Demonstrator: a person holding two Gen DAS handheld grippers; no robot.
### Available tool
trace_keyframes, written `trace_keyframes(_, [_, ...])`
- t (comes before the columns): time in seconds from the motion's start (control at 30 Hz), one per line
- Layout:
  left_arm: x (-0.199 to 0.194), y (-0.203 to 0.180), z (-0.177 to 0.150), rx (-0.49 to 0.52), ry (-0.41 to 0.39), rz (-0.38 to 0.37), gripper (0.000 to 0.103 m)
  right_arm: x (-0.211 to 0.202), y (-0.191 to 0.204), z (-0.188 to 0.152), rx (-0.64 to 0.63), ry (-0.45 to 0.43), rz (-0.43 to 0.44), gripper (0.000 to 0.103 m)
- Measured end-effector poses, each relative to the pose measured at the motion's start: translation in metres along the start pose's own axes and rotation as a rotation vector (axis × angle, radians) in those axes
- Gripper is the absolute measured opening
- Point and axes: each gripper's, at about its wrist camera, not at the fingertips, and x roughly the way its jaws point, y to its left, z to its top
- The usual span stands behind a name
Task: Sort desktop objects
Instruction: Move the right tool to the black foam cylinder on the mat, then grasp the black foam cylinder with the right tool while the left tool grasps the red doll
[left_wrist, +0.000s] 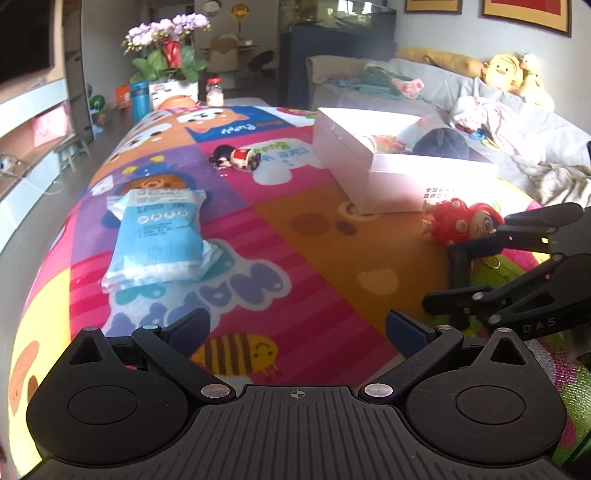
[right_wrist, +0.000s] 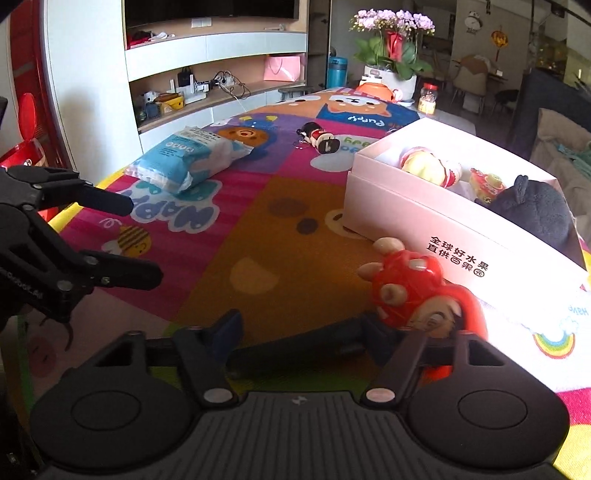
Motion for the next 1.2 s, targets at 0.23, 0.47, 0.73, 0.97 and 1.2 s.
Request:
trace_keyframes(0.23, [0.008, -0.011, 0.003, 0.008, 0.015, -0.035, 0.103, -0.037, -0.008, -0.025, 0.077, -0.033, 0.002, 0.056])
trace_keyframes(0.47, [0.009, -0.032, 0.010, 0.053, 0.000, -0.058, 0.103, -0.048, -0.005, -0.036, 0.100, -0.050, -0.010, 0.077])
trace_keyframes(0.73, [0.006, -0.027, 0.008, 0.037, 0.010, -0.034, 0.103, -0.038, 0.009, -0.039, 0.046, -0.046, -0.016, 0.097])
trace_keyframes(0.97, [0.008, -0.031, 0.009, 0.048, 0.017, -0.038, 0.103, -0.032, 0.010, -0.039, 0.035, -0.077, 0.033, 0.075])
trace_keyframes(1.2, [0.012, -0.044, 0.018, 0.078, 0.018, -0.048, 0.103, -0.055, -0.008, -0.049, 0.085, -0.120, -0.052, 0.075])
